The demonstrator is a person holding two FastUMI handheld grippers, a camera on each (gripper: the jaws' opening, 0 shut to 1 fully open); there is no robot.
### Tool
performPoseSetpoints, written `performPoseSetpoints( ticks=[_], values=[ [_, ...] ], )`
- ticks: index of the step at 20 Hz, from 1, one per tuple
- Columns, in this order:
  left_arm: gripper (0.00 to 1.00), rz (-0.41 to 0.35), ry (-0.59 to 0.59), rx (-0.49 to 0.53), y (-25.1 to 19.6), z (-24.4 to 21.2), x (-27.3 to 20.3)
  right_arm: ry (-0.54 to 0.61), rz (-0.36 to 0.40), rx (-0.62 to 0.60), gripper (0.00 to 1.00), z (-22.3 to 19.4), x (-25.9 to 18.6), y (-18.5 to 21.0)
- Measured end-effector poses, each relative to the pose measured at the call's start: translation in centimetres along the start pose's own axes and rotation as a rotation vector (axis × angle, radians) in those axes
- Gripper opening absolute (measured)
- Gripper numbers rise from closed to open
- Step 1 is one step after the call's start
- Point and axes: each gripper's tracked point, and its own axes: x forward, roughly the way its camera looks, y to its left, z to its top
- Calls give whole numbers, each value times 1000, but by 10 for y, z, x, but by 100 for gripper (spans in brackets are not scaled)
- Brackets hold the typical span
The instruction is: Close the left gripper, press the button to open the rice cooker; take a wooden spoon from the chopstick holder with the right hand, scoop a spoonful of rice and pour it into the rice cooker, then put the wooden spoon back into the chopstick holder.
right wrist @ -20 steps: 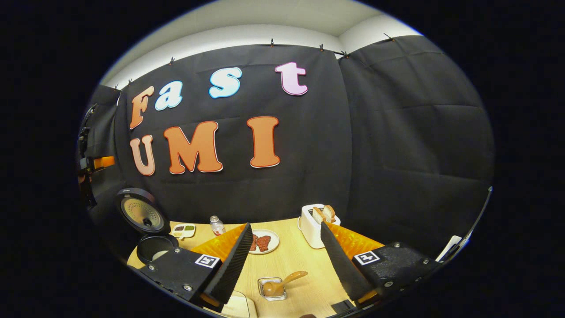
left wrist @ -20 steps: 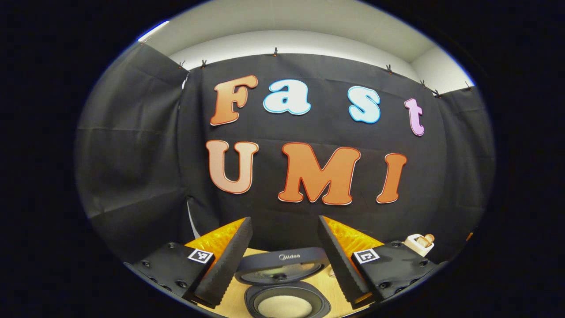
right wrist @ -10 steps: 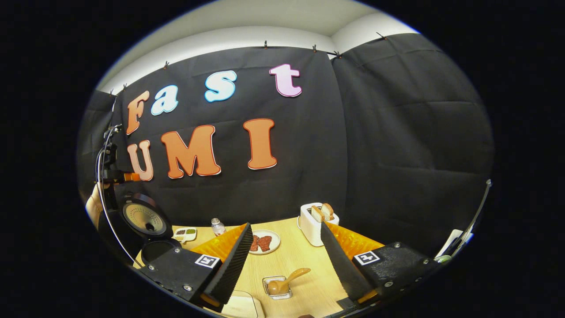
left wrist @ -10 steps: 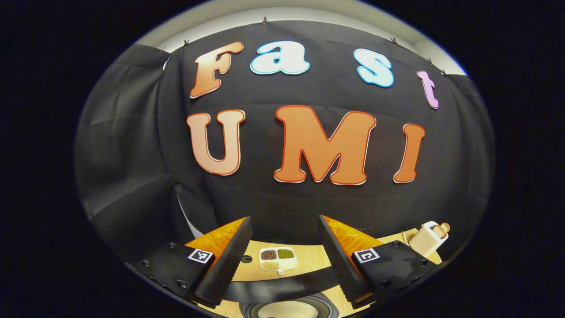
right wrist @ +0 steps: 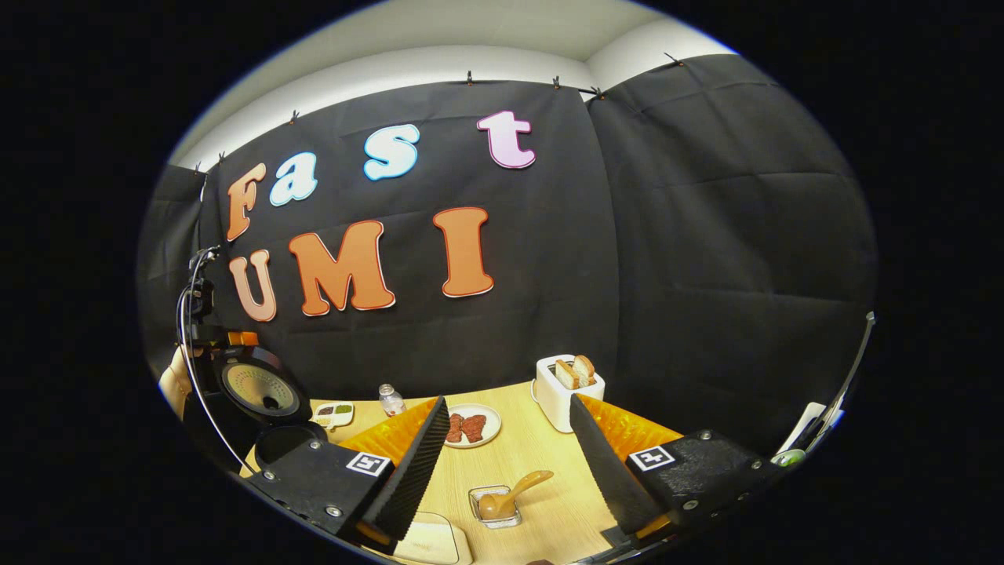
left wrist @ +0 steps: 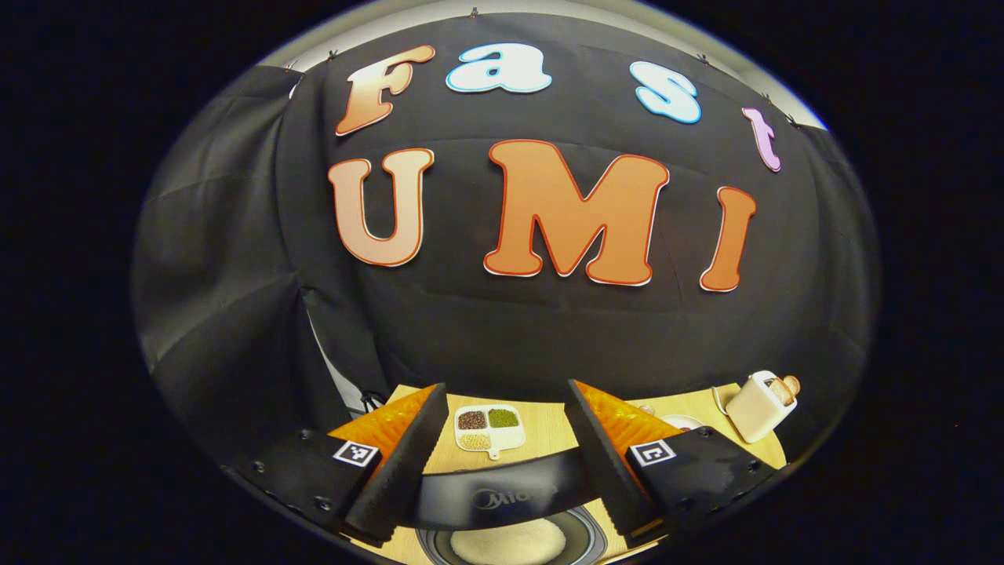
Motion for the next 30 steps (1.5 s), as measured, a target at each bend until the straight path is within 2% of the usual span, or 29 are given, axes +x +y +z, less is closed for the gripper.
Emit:
performPoseSetpoints(
  ticks=[1, 8, 13, 19, 20, 21, 22, 23, 25, 26, 27, 28, 29, 30],
  values=[
    [99, 4, -2, 2, 0, -1, -5, -1, 7, -2, 95, -1, -1, 1],
    [100, -27, 5, -5, -17, -45, -50, 15, 74, 14, 95, -8, -9, 5],
    [99, -55, 37, -13, -31, -105, -85, 14, 127, 28, 95, -5, -22, 8],
    [99, -33, 87, 1, -29, -181, -104, 18, 176, -9, 95, -7, -32, 15],
    [98, -32, 79, 24, -30, -186, -106, 22, 179, -10, 100, -9, -33, 15],
    [100, -27, 71, 42, -30, -190, -108, 30, 185, -11, 100, -12, -33, 16],
    [100, -19, 65, 48, -30, -196, -108, 37, 188, -13, 95, -15, -34, 16],
    [100, -12, 63, 44, -30, -203, -109, 43, 188, -14, 100, -17, -34, 15],
    [100, -5, 82, 51, -32, -222, -108, 58, 185, -11, 100, -23, -35, 12],
    [95, -1, 93, 69, -32, -232, -108, 66, 181, -7, 100, -25, -34, 10],
    [100, 5, 110, 86, -33, -242, -108, 69, 177, -2, 100, -26, -34, 8],
    [95, 12, 100, 96, -32, -244, -111, 69, 172, 1, 95, -25, -34, 6],
    [95, 20, 56, 98, -30, -239, -113, 68, 166, 3, 95, -25, -34, 3],
    [96, 27, 61, 88, -30, -246, -112, 69, 162, 2, 95, -26, -35, 0]
  ],
)
